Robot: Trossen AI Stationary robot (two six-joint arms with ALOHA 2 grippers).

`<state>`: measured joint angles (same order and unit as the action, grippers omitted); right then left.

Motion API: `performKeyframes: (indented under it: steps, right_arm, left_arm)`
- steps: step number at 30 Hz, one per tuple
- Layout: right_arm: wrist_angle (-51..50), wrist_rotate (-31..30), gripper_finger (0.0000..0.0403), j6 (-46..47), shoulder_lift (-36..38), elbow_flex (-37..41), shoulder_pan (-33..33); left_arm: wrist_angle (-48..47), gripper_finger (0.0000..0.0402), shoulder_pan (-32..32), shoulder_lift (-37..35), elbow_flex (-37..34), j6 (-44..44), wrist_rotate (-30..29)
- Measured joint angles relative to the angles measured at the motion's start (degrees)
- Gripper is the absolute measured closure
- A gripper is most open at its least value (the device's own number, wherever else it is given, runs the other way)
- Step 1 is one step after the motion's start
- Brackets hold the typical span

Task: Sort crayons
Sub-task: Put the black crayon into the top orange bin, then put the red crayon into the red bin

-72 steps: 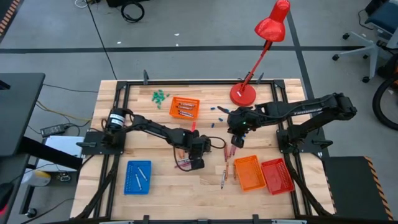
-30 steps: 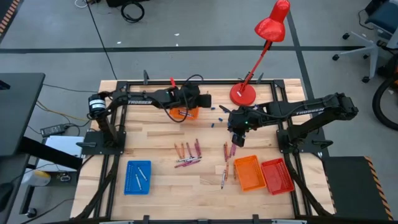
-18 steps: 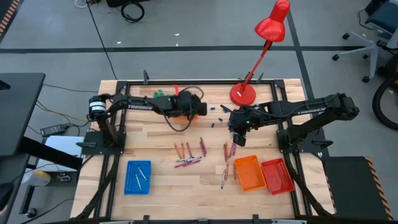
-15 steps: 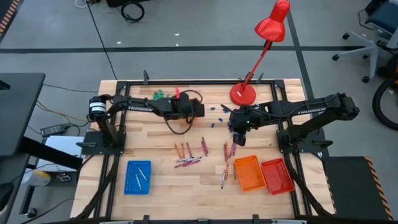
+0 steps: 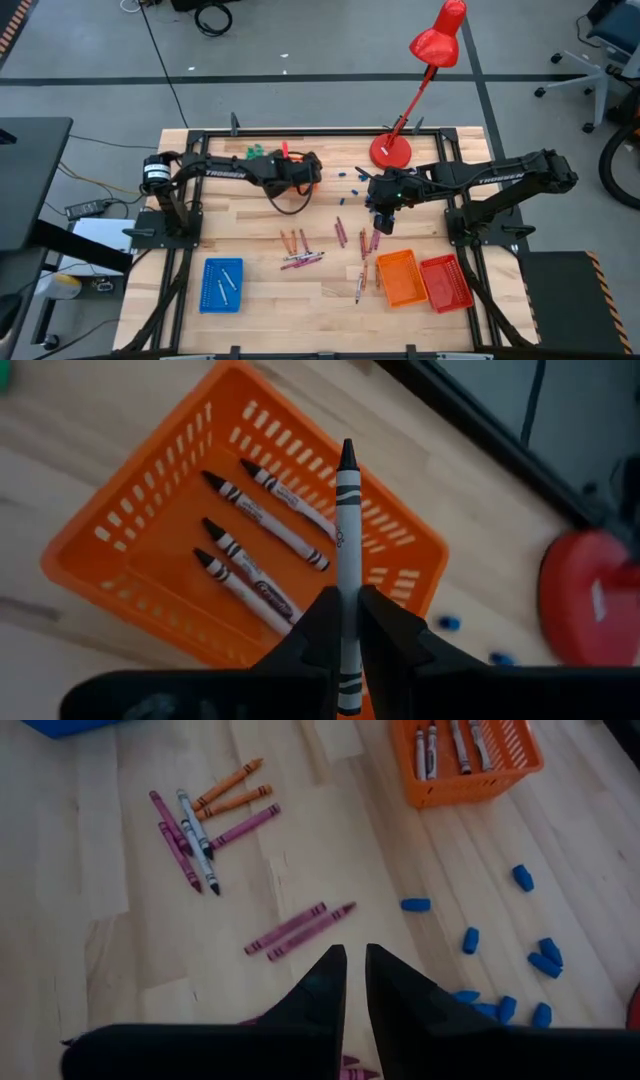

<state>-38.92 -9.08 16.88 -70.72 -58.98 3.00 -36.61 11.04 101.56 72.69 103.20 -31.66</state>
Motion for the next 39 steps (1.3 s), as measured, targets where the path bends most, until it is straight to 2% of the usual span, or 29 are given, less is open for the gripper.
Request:
performKeyframes:
  steps: [5,9,20,26,29,31,35,39]
  right_arm:
    - [0.3,0.3,0.0355,0.1,0.0,0.0,0.0]
    - [0.3,1.2,0.0355,1.1,0.0,0.0,0.0]
    - [0.8,1.2,0.0355,1.1,0.0,0.0,0.3]
    - [0.8,1.2,0.0355,0.7,0.0,0.0,0.3]
    - [1.1,1.2,0.0355,-0.4,0.0,0.0,0.3]
    - [1.2,1.2,0.0355,-0.8,0.0,0.0,0.3]
    - [1.1,1.6,0.0355,-1.0,0.0,0.0,0.3]
    - [-1.0,4.8,0.0355,-0.6,0.0,0.0,0.3]
  left_arm:
    - [0.0,0.0367,1.8,0.0,0.0,9.0,0.0]
    - [0.0,0.0366,3.5,0.0,0.0,12.7,0.7]
    - [1.5,0.0305,4.6,0.0,0.0,13.3,2.8]
    - [1.3,0.029,4.5,0.0,0.0,13.5,2.8]
    - [1.8,0.029,4.5,0.0,0.0,9.7,2.6]
    - [2.5,0.029,4.5,0.0,0.0,4.2,2.5]
    - [4.1,0.029,3.8,0.0,0.0,-11.8,2.3]
    - [5.6,0.029,-0.6,-0.2,0.0,-27.2,1.1]
